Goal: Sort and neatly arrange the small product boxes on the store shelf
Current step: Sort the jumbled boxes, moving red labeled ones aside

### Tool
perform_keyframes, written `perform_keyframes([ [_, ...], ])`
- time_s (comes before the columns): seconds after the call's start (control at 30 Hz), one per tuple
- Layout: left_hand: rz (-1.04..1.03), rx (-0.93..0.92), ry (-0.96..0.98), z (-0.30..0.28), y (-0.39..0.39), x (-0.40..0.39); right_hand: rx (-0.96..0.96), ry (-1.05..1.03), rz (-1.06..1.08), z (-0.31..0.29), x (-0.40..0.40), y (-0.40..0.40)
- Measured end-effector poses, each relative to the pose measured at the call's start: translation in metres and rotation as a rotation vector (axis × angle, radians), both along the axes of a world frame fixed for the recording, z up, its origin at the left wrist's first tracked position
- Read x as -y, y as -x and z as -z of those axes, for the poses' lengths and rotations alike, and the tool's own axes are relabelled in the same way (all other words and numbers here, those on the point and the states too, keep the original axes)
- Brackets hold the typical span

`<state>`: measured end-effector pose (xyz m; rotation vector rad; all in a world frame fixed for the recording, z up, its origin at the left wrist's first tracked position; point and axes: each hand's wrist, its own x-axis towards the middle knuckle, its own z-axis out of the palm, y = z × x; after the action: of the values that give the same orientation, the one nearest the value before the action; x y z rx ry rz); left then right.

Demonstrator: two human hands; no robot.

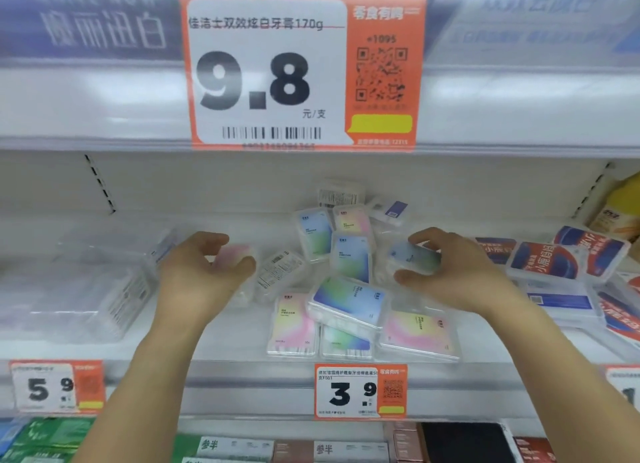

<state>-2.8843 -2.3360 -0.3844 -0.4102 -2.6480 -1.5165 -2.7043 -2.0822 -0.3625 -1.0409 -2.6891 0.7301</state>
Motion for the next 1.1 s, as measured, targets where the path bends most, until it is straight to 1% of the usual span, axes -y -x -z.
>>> perform_keyframes([
  [0.03, -0.006, 0.006, 0.037, 0.002, 0.000, 0.000, 0.028, -0.017, -0.023, 0.002, 0.001, 0.000],
  [0.07, -0.004, 0.016, 0.067, 0.003, 0.001, -0.001, -0.008, -0.062, -0.047, 0.001, 0.004, -0.001],
  [0.13, 0.020, 0.029, 0.115, 0.005, 0.003, -0.003, -0.201, -0.139, -0.108, -0.005, 0.017, -0.001],
  [0.17, 0.038, 0.028, 0.140, 0.005, 0.004, -0.003, -0.270, -0.105, -0.151, -0.009, 0.025, 0.000],
  [0.2, 0.053, 0.024, 0.169, 0.006, 0.006, -0.004, -0.268, -0.038, -0.218, -0.013, 0.034, 0.000],
  [0.23, 0.067, 0.018, 0.200, 0.006, 0.007, -0.004, -0.184, 0.007, -0.302, -0.015, 0.044, 0.001],
  [0.27, 0.077, 0.012, 0.229, 0.007, 0.009, -0.004, -0.067, -0.010, -0.385, -0.014, 0.053, 0.003],
  [0.3, 0.085, 0.015, 0.251, 0.008, 0.010, -0.004, 0.018, -0.072, -0.450, -0.010, 0.059, 0.006],
  [0.33, 0.094, 0.024, 0.268, 0.008, 0.010, -0.004, 0.041, -0.128, -0.492, -0.004, 0.062, 0.009],
  [0.4, 0.112, 0.036, 0.287, 0.010, 0.011, -0.002, -0.006, -0.133, -0.480, 0.000, 0.063, 0.012],
  [0.47, 0.134, 0.015, 0.289, 0.009, 0.010, 0.000, -0.092, -0.057, -0.400, -0.007, 0.057, 0.009],
  [0.57, 0.150, -0.030, 0.288, 0.006, 0.006, 0.001, -0.304, 0.087, -0.240, -0.023, 0.037, -0.001],
  [0.63, 0.134, -0.053, 0.271, 0.005, 0.003, -0.001, -0.390, 0.141, -0.156, -0.031, 0.023, -0.008],
  [0.77, 0.135, -0.082, 0.060, 0.000, -0.005, -0.012, -0.374, 0.135, -0.027, -0.038, 0.006, -0.017],
  [0.83, 0.177, -0.072, 0.051, -0.001, -0.010, -0.020, -0.355, 0.150, -0.038, -0.039, 0.007, -0.020],
  [0.9, 0.271, -0.047, 0.112, 0.001, -0.015, -0.028, -0.315, 0.139, -0.114, -0.035, 0.016, -0.017],
  [0.93, 0.322, -0.038, 0.147, 0.003, -0.018, -0.032, -0.264, 0.114, -0.160, -0.029, 0.023, -0.015],
  [1.03, 0.394, -0.020, 0.233, 0.003, -0.023, -0.037, -0.067, -0.105, -0.359, -0.006, 0.045, -0.007],
  [1.07, 0.392, -0.029, 0.239, 0.002, -0.025, -0.038, -0.079, -0.146, -0.403, -0.002, 0.048, -0.007],
  [1.1, 0.370, -0.064, 0.247, 0.001, -0.027, -0.040, -0.142, -0.133, -0.391, -0.002, 0.046, -0.007],
])
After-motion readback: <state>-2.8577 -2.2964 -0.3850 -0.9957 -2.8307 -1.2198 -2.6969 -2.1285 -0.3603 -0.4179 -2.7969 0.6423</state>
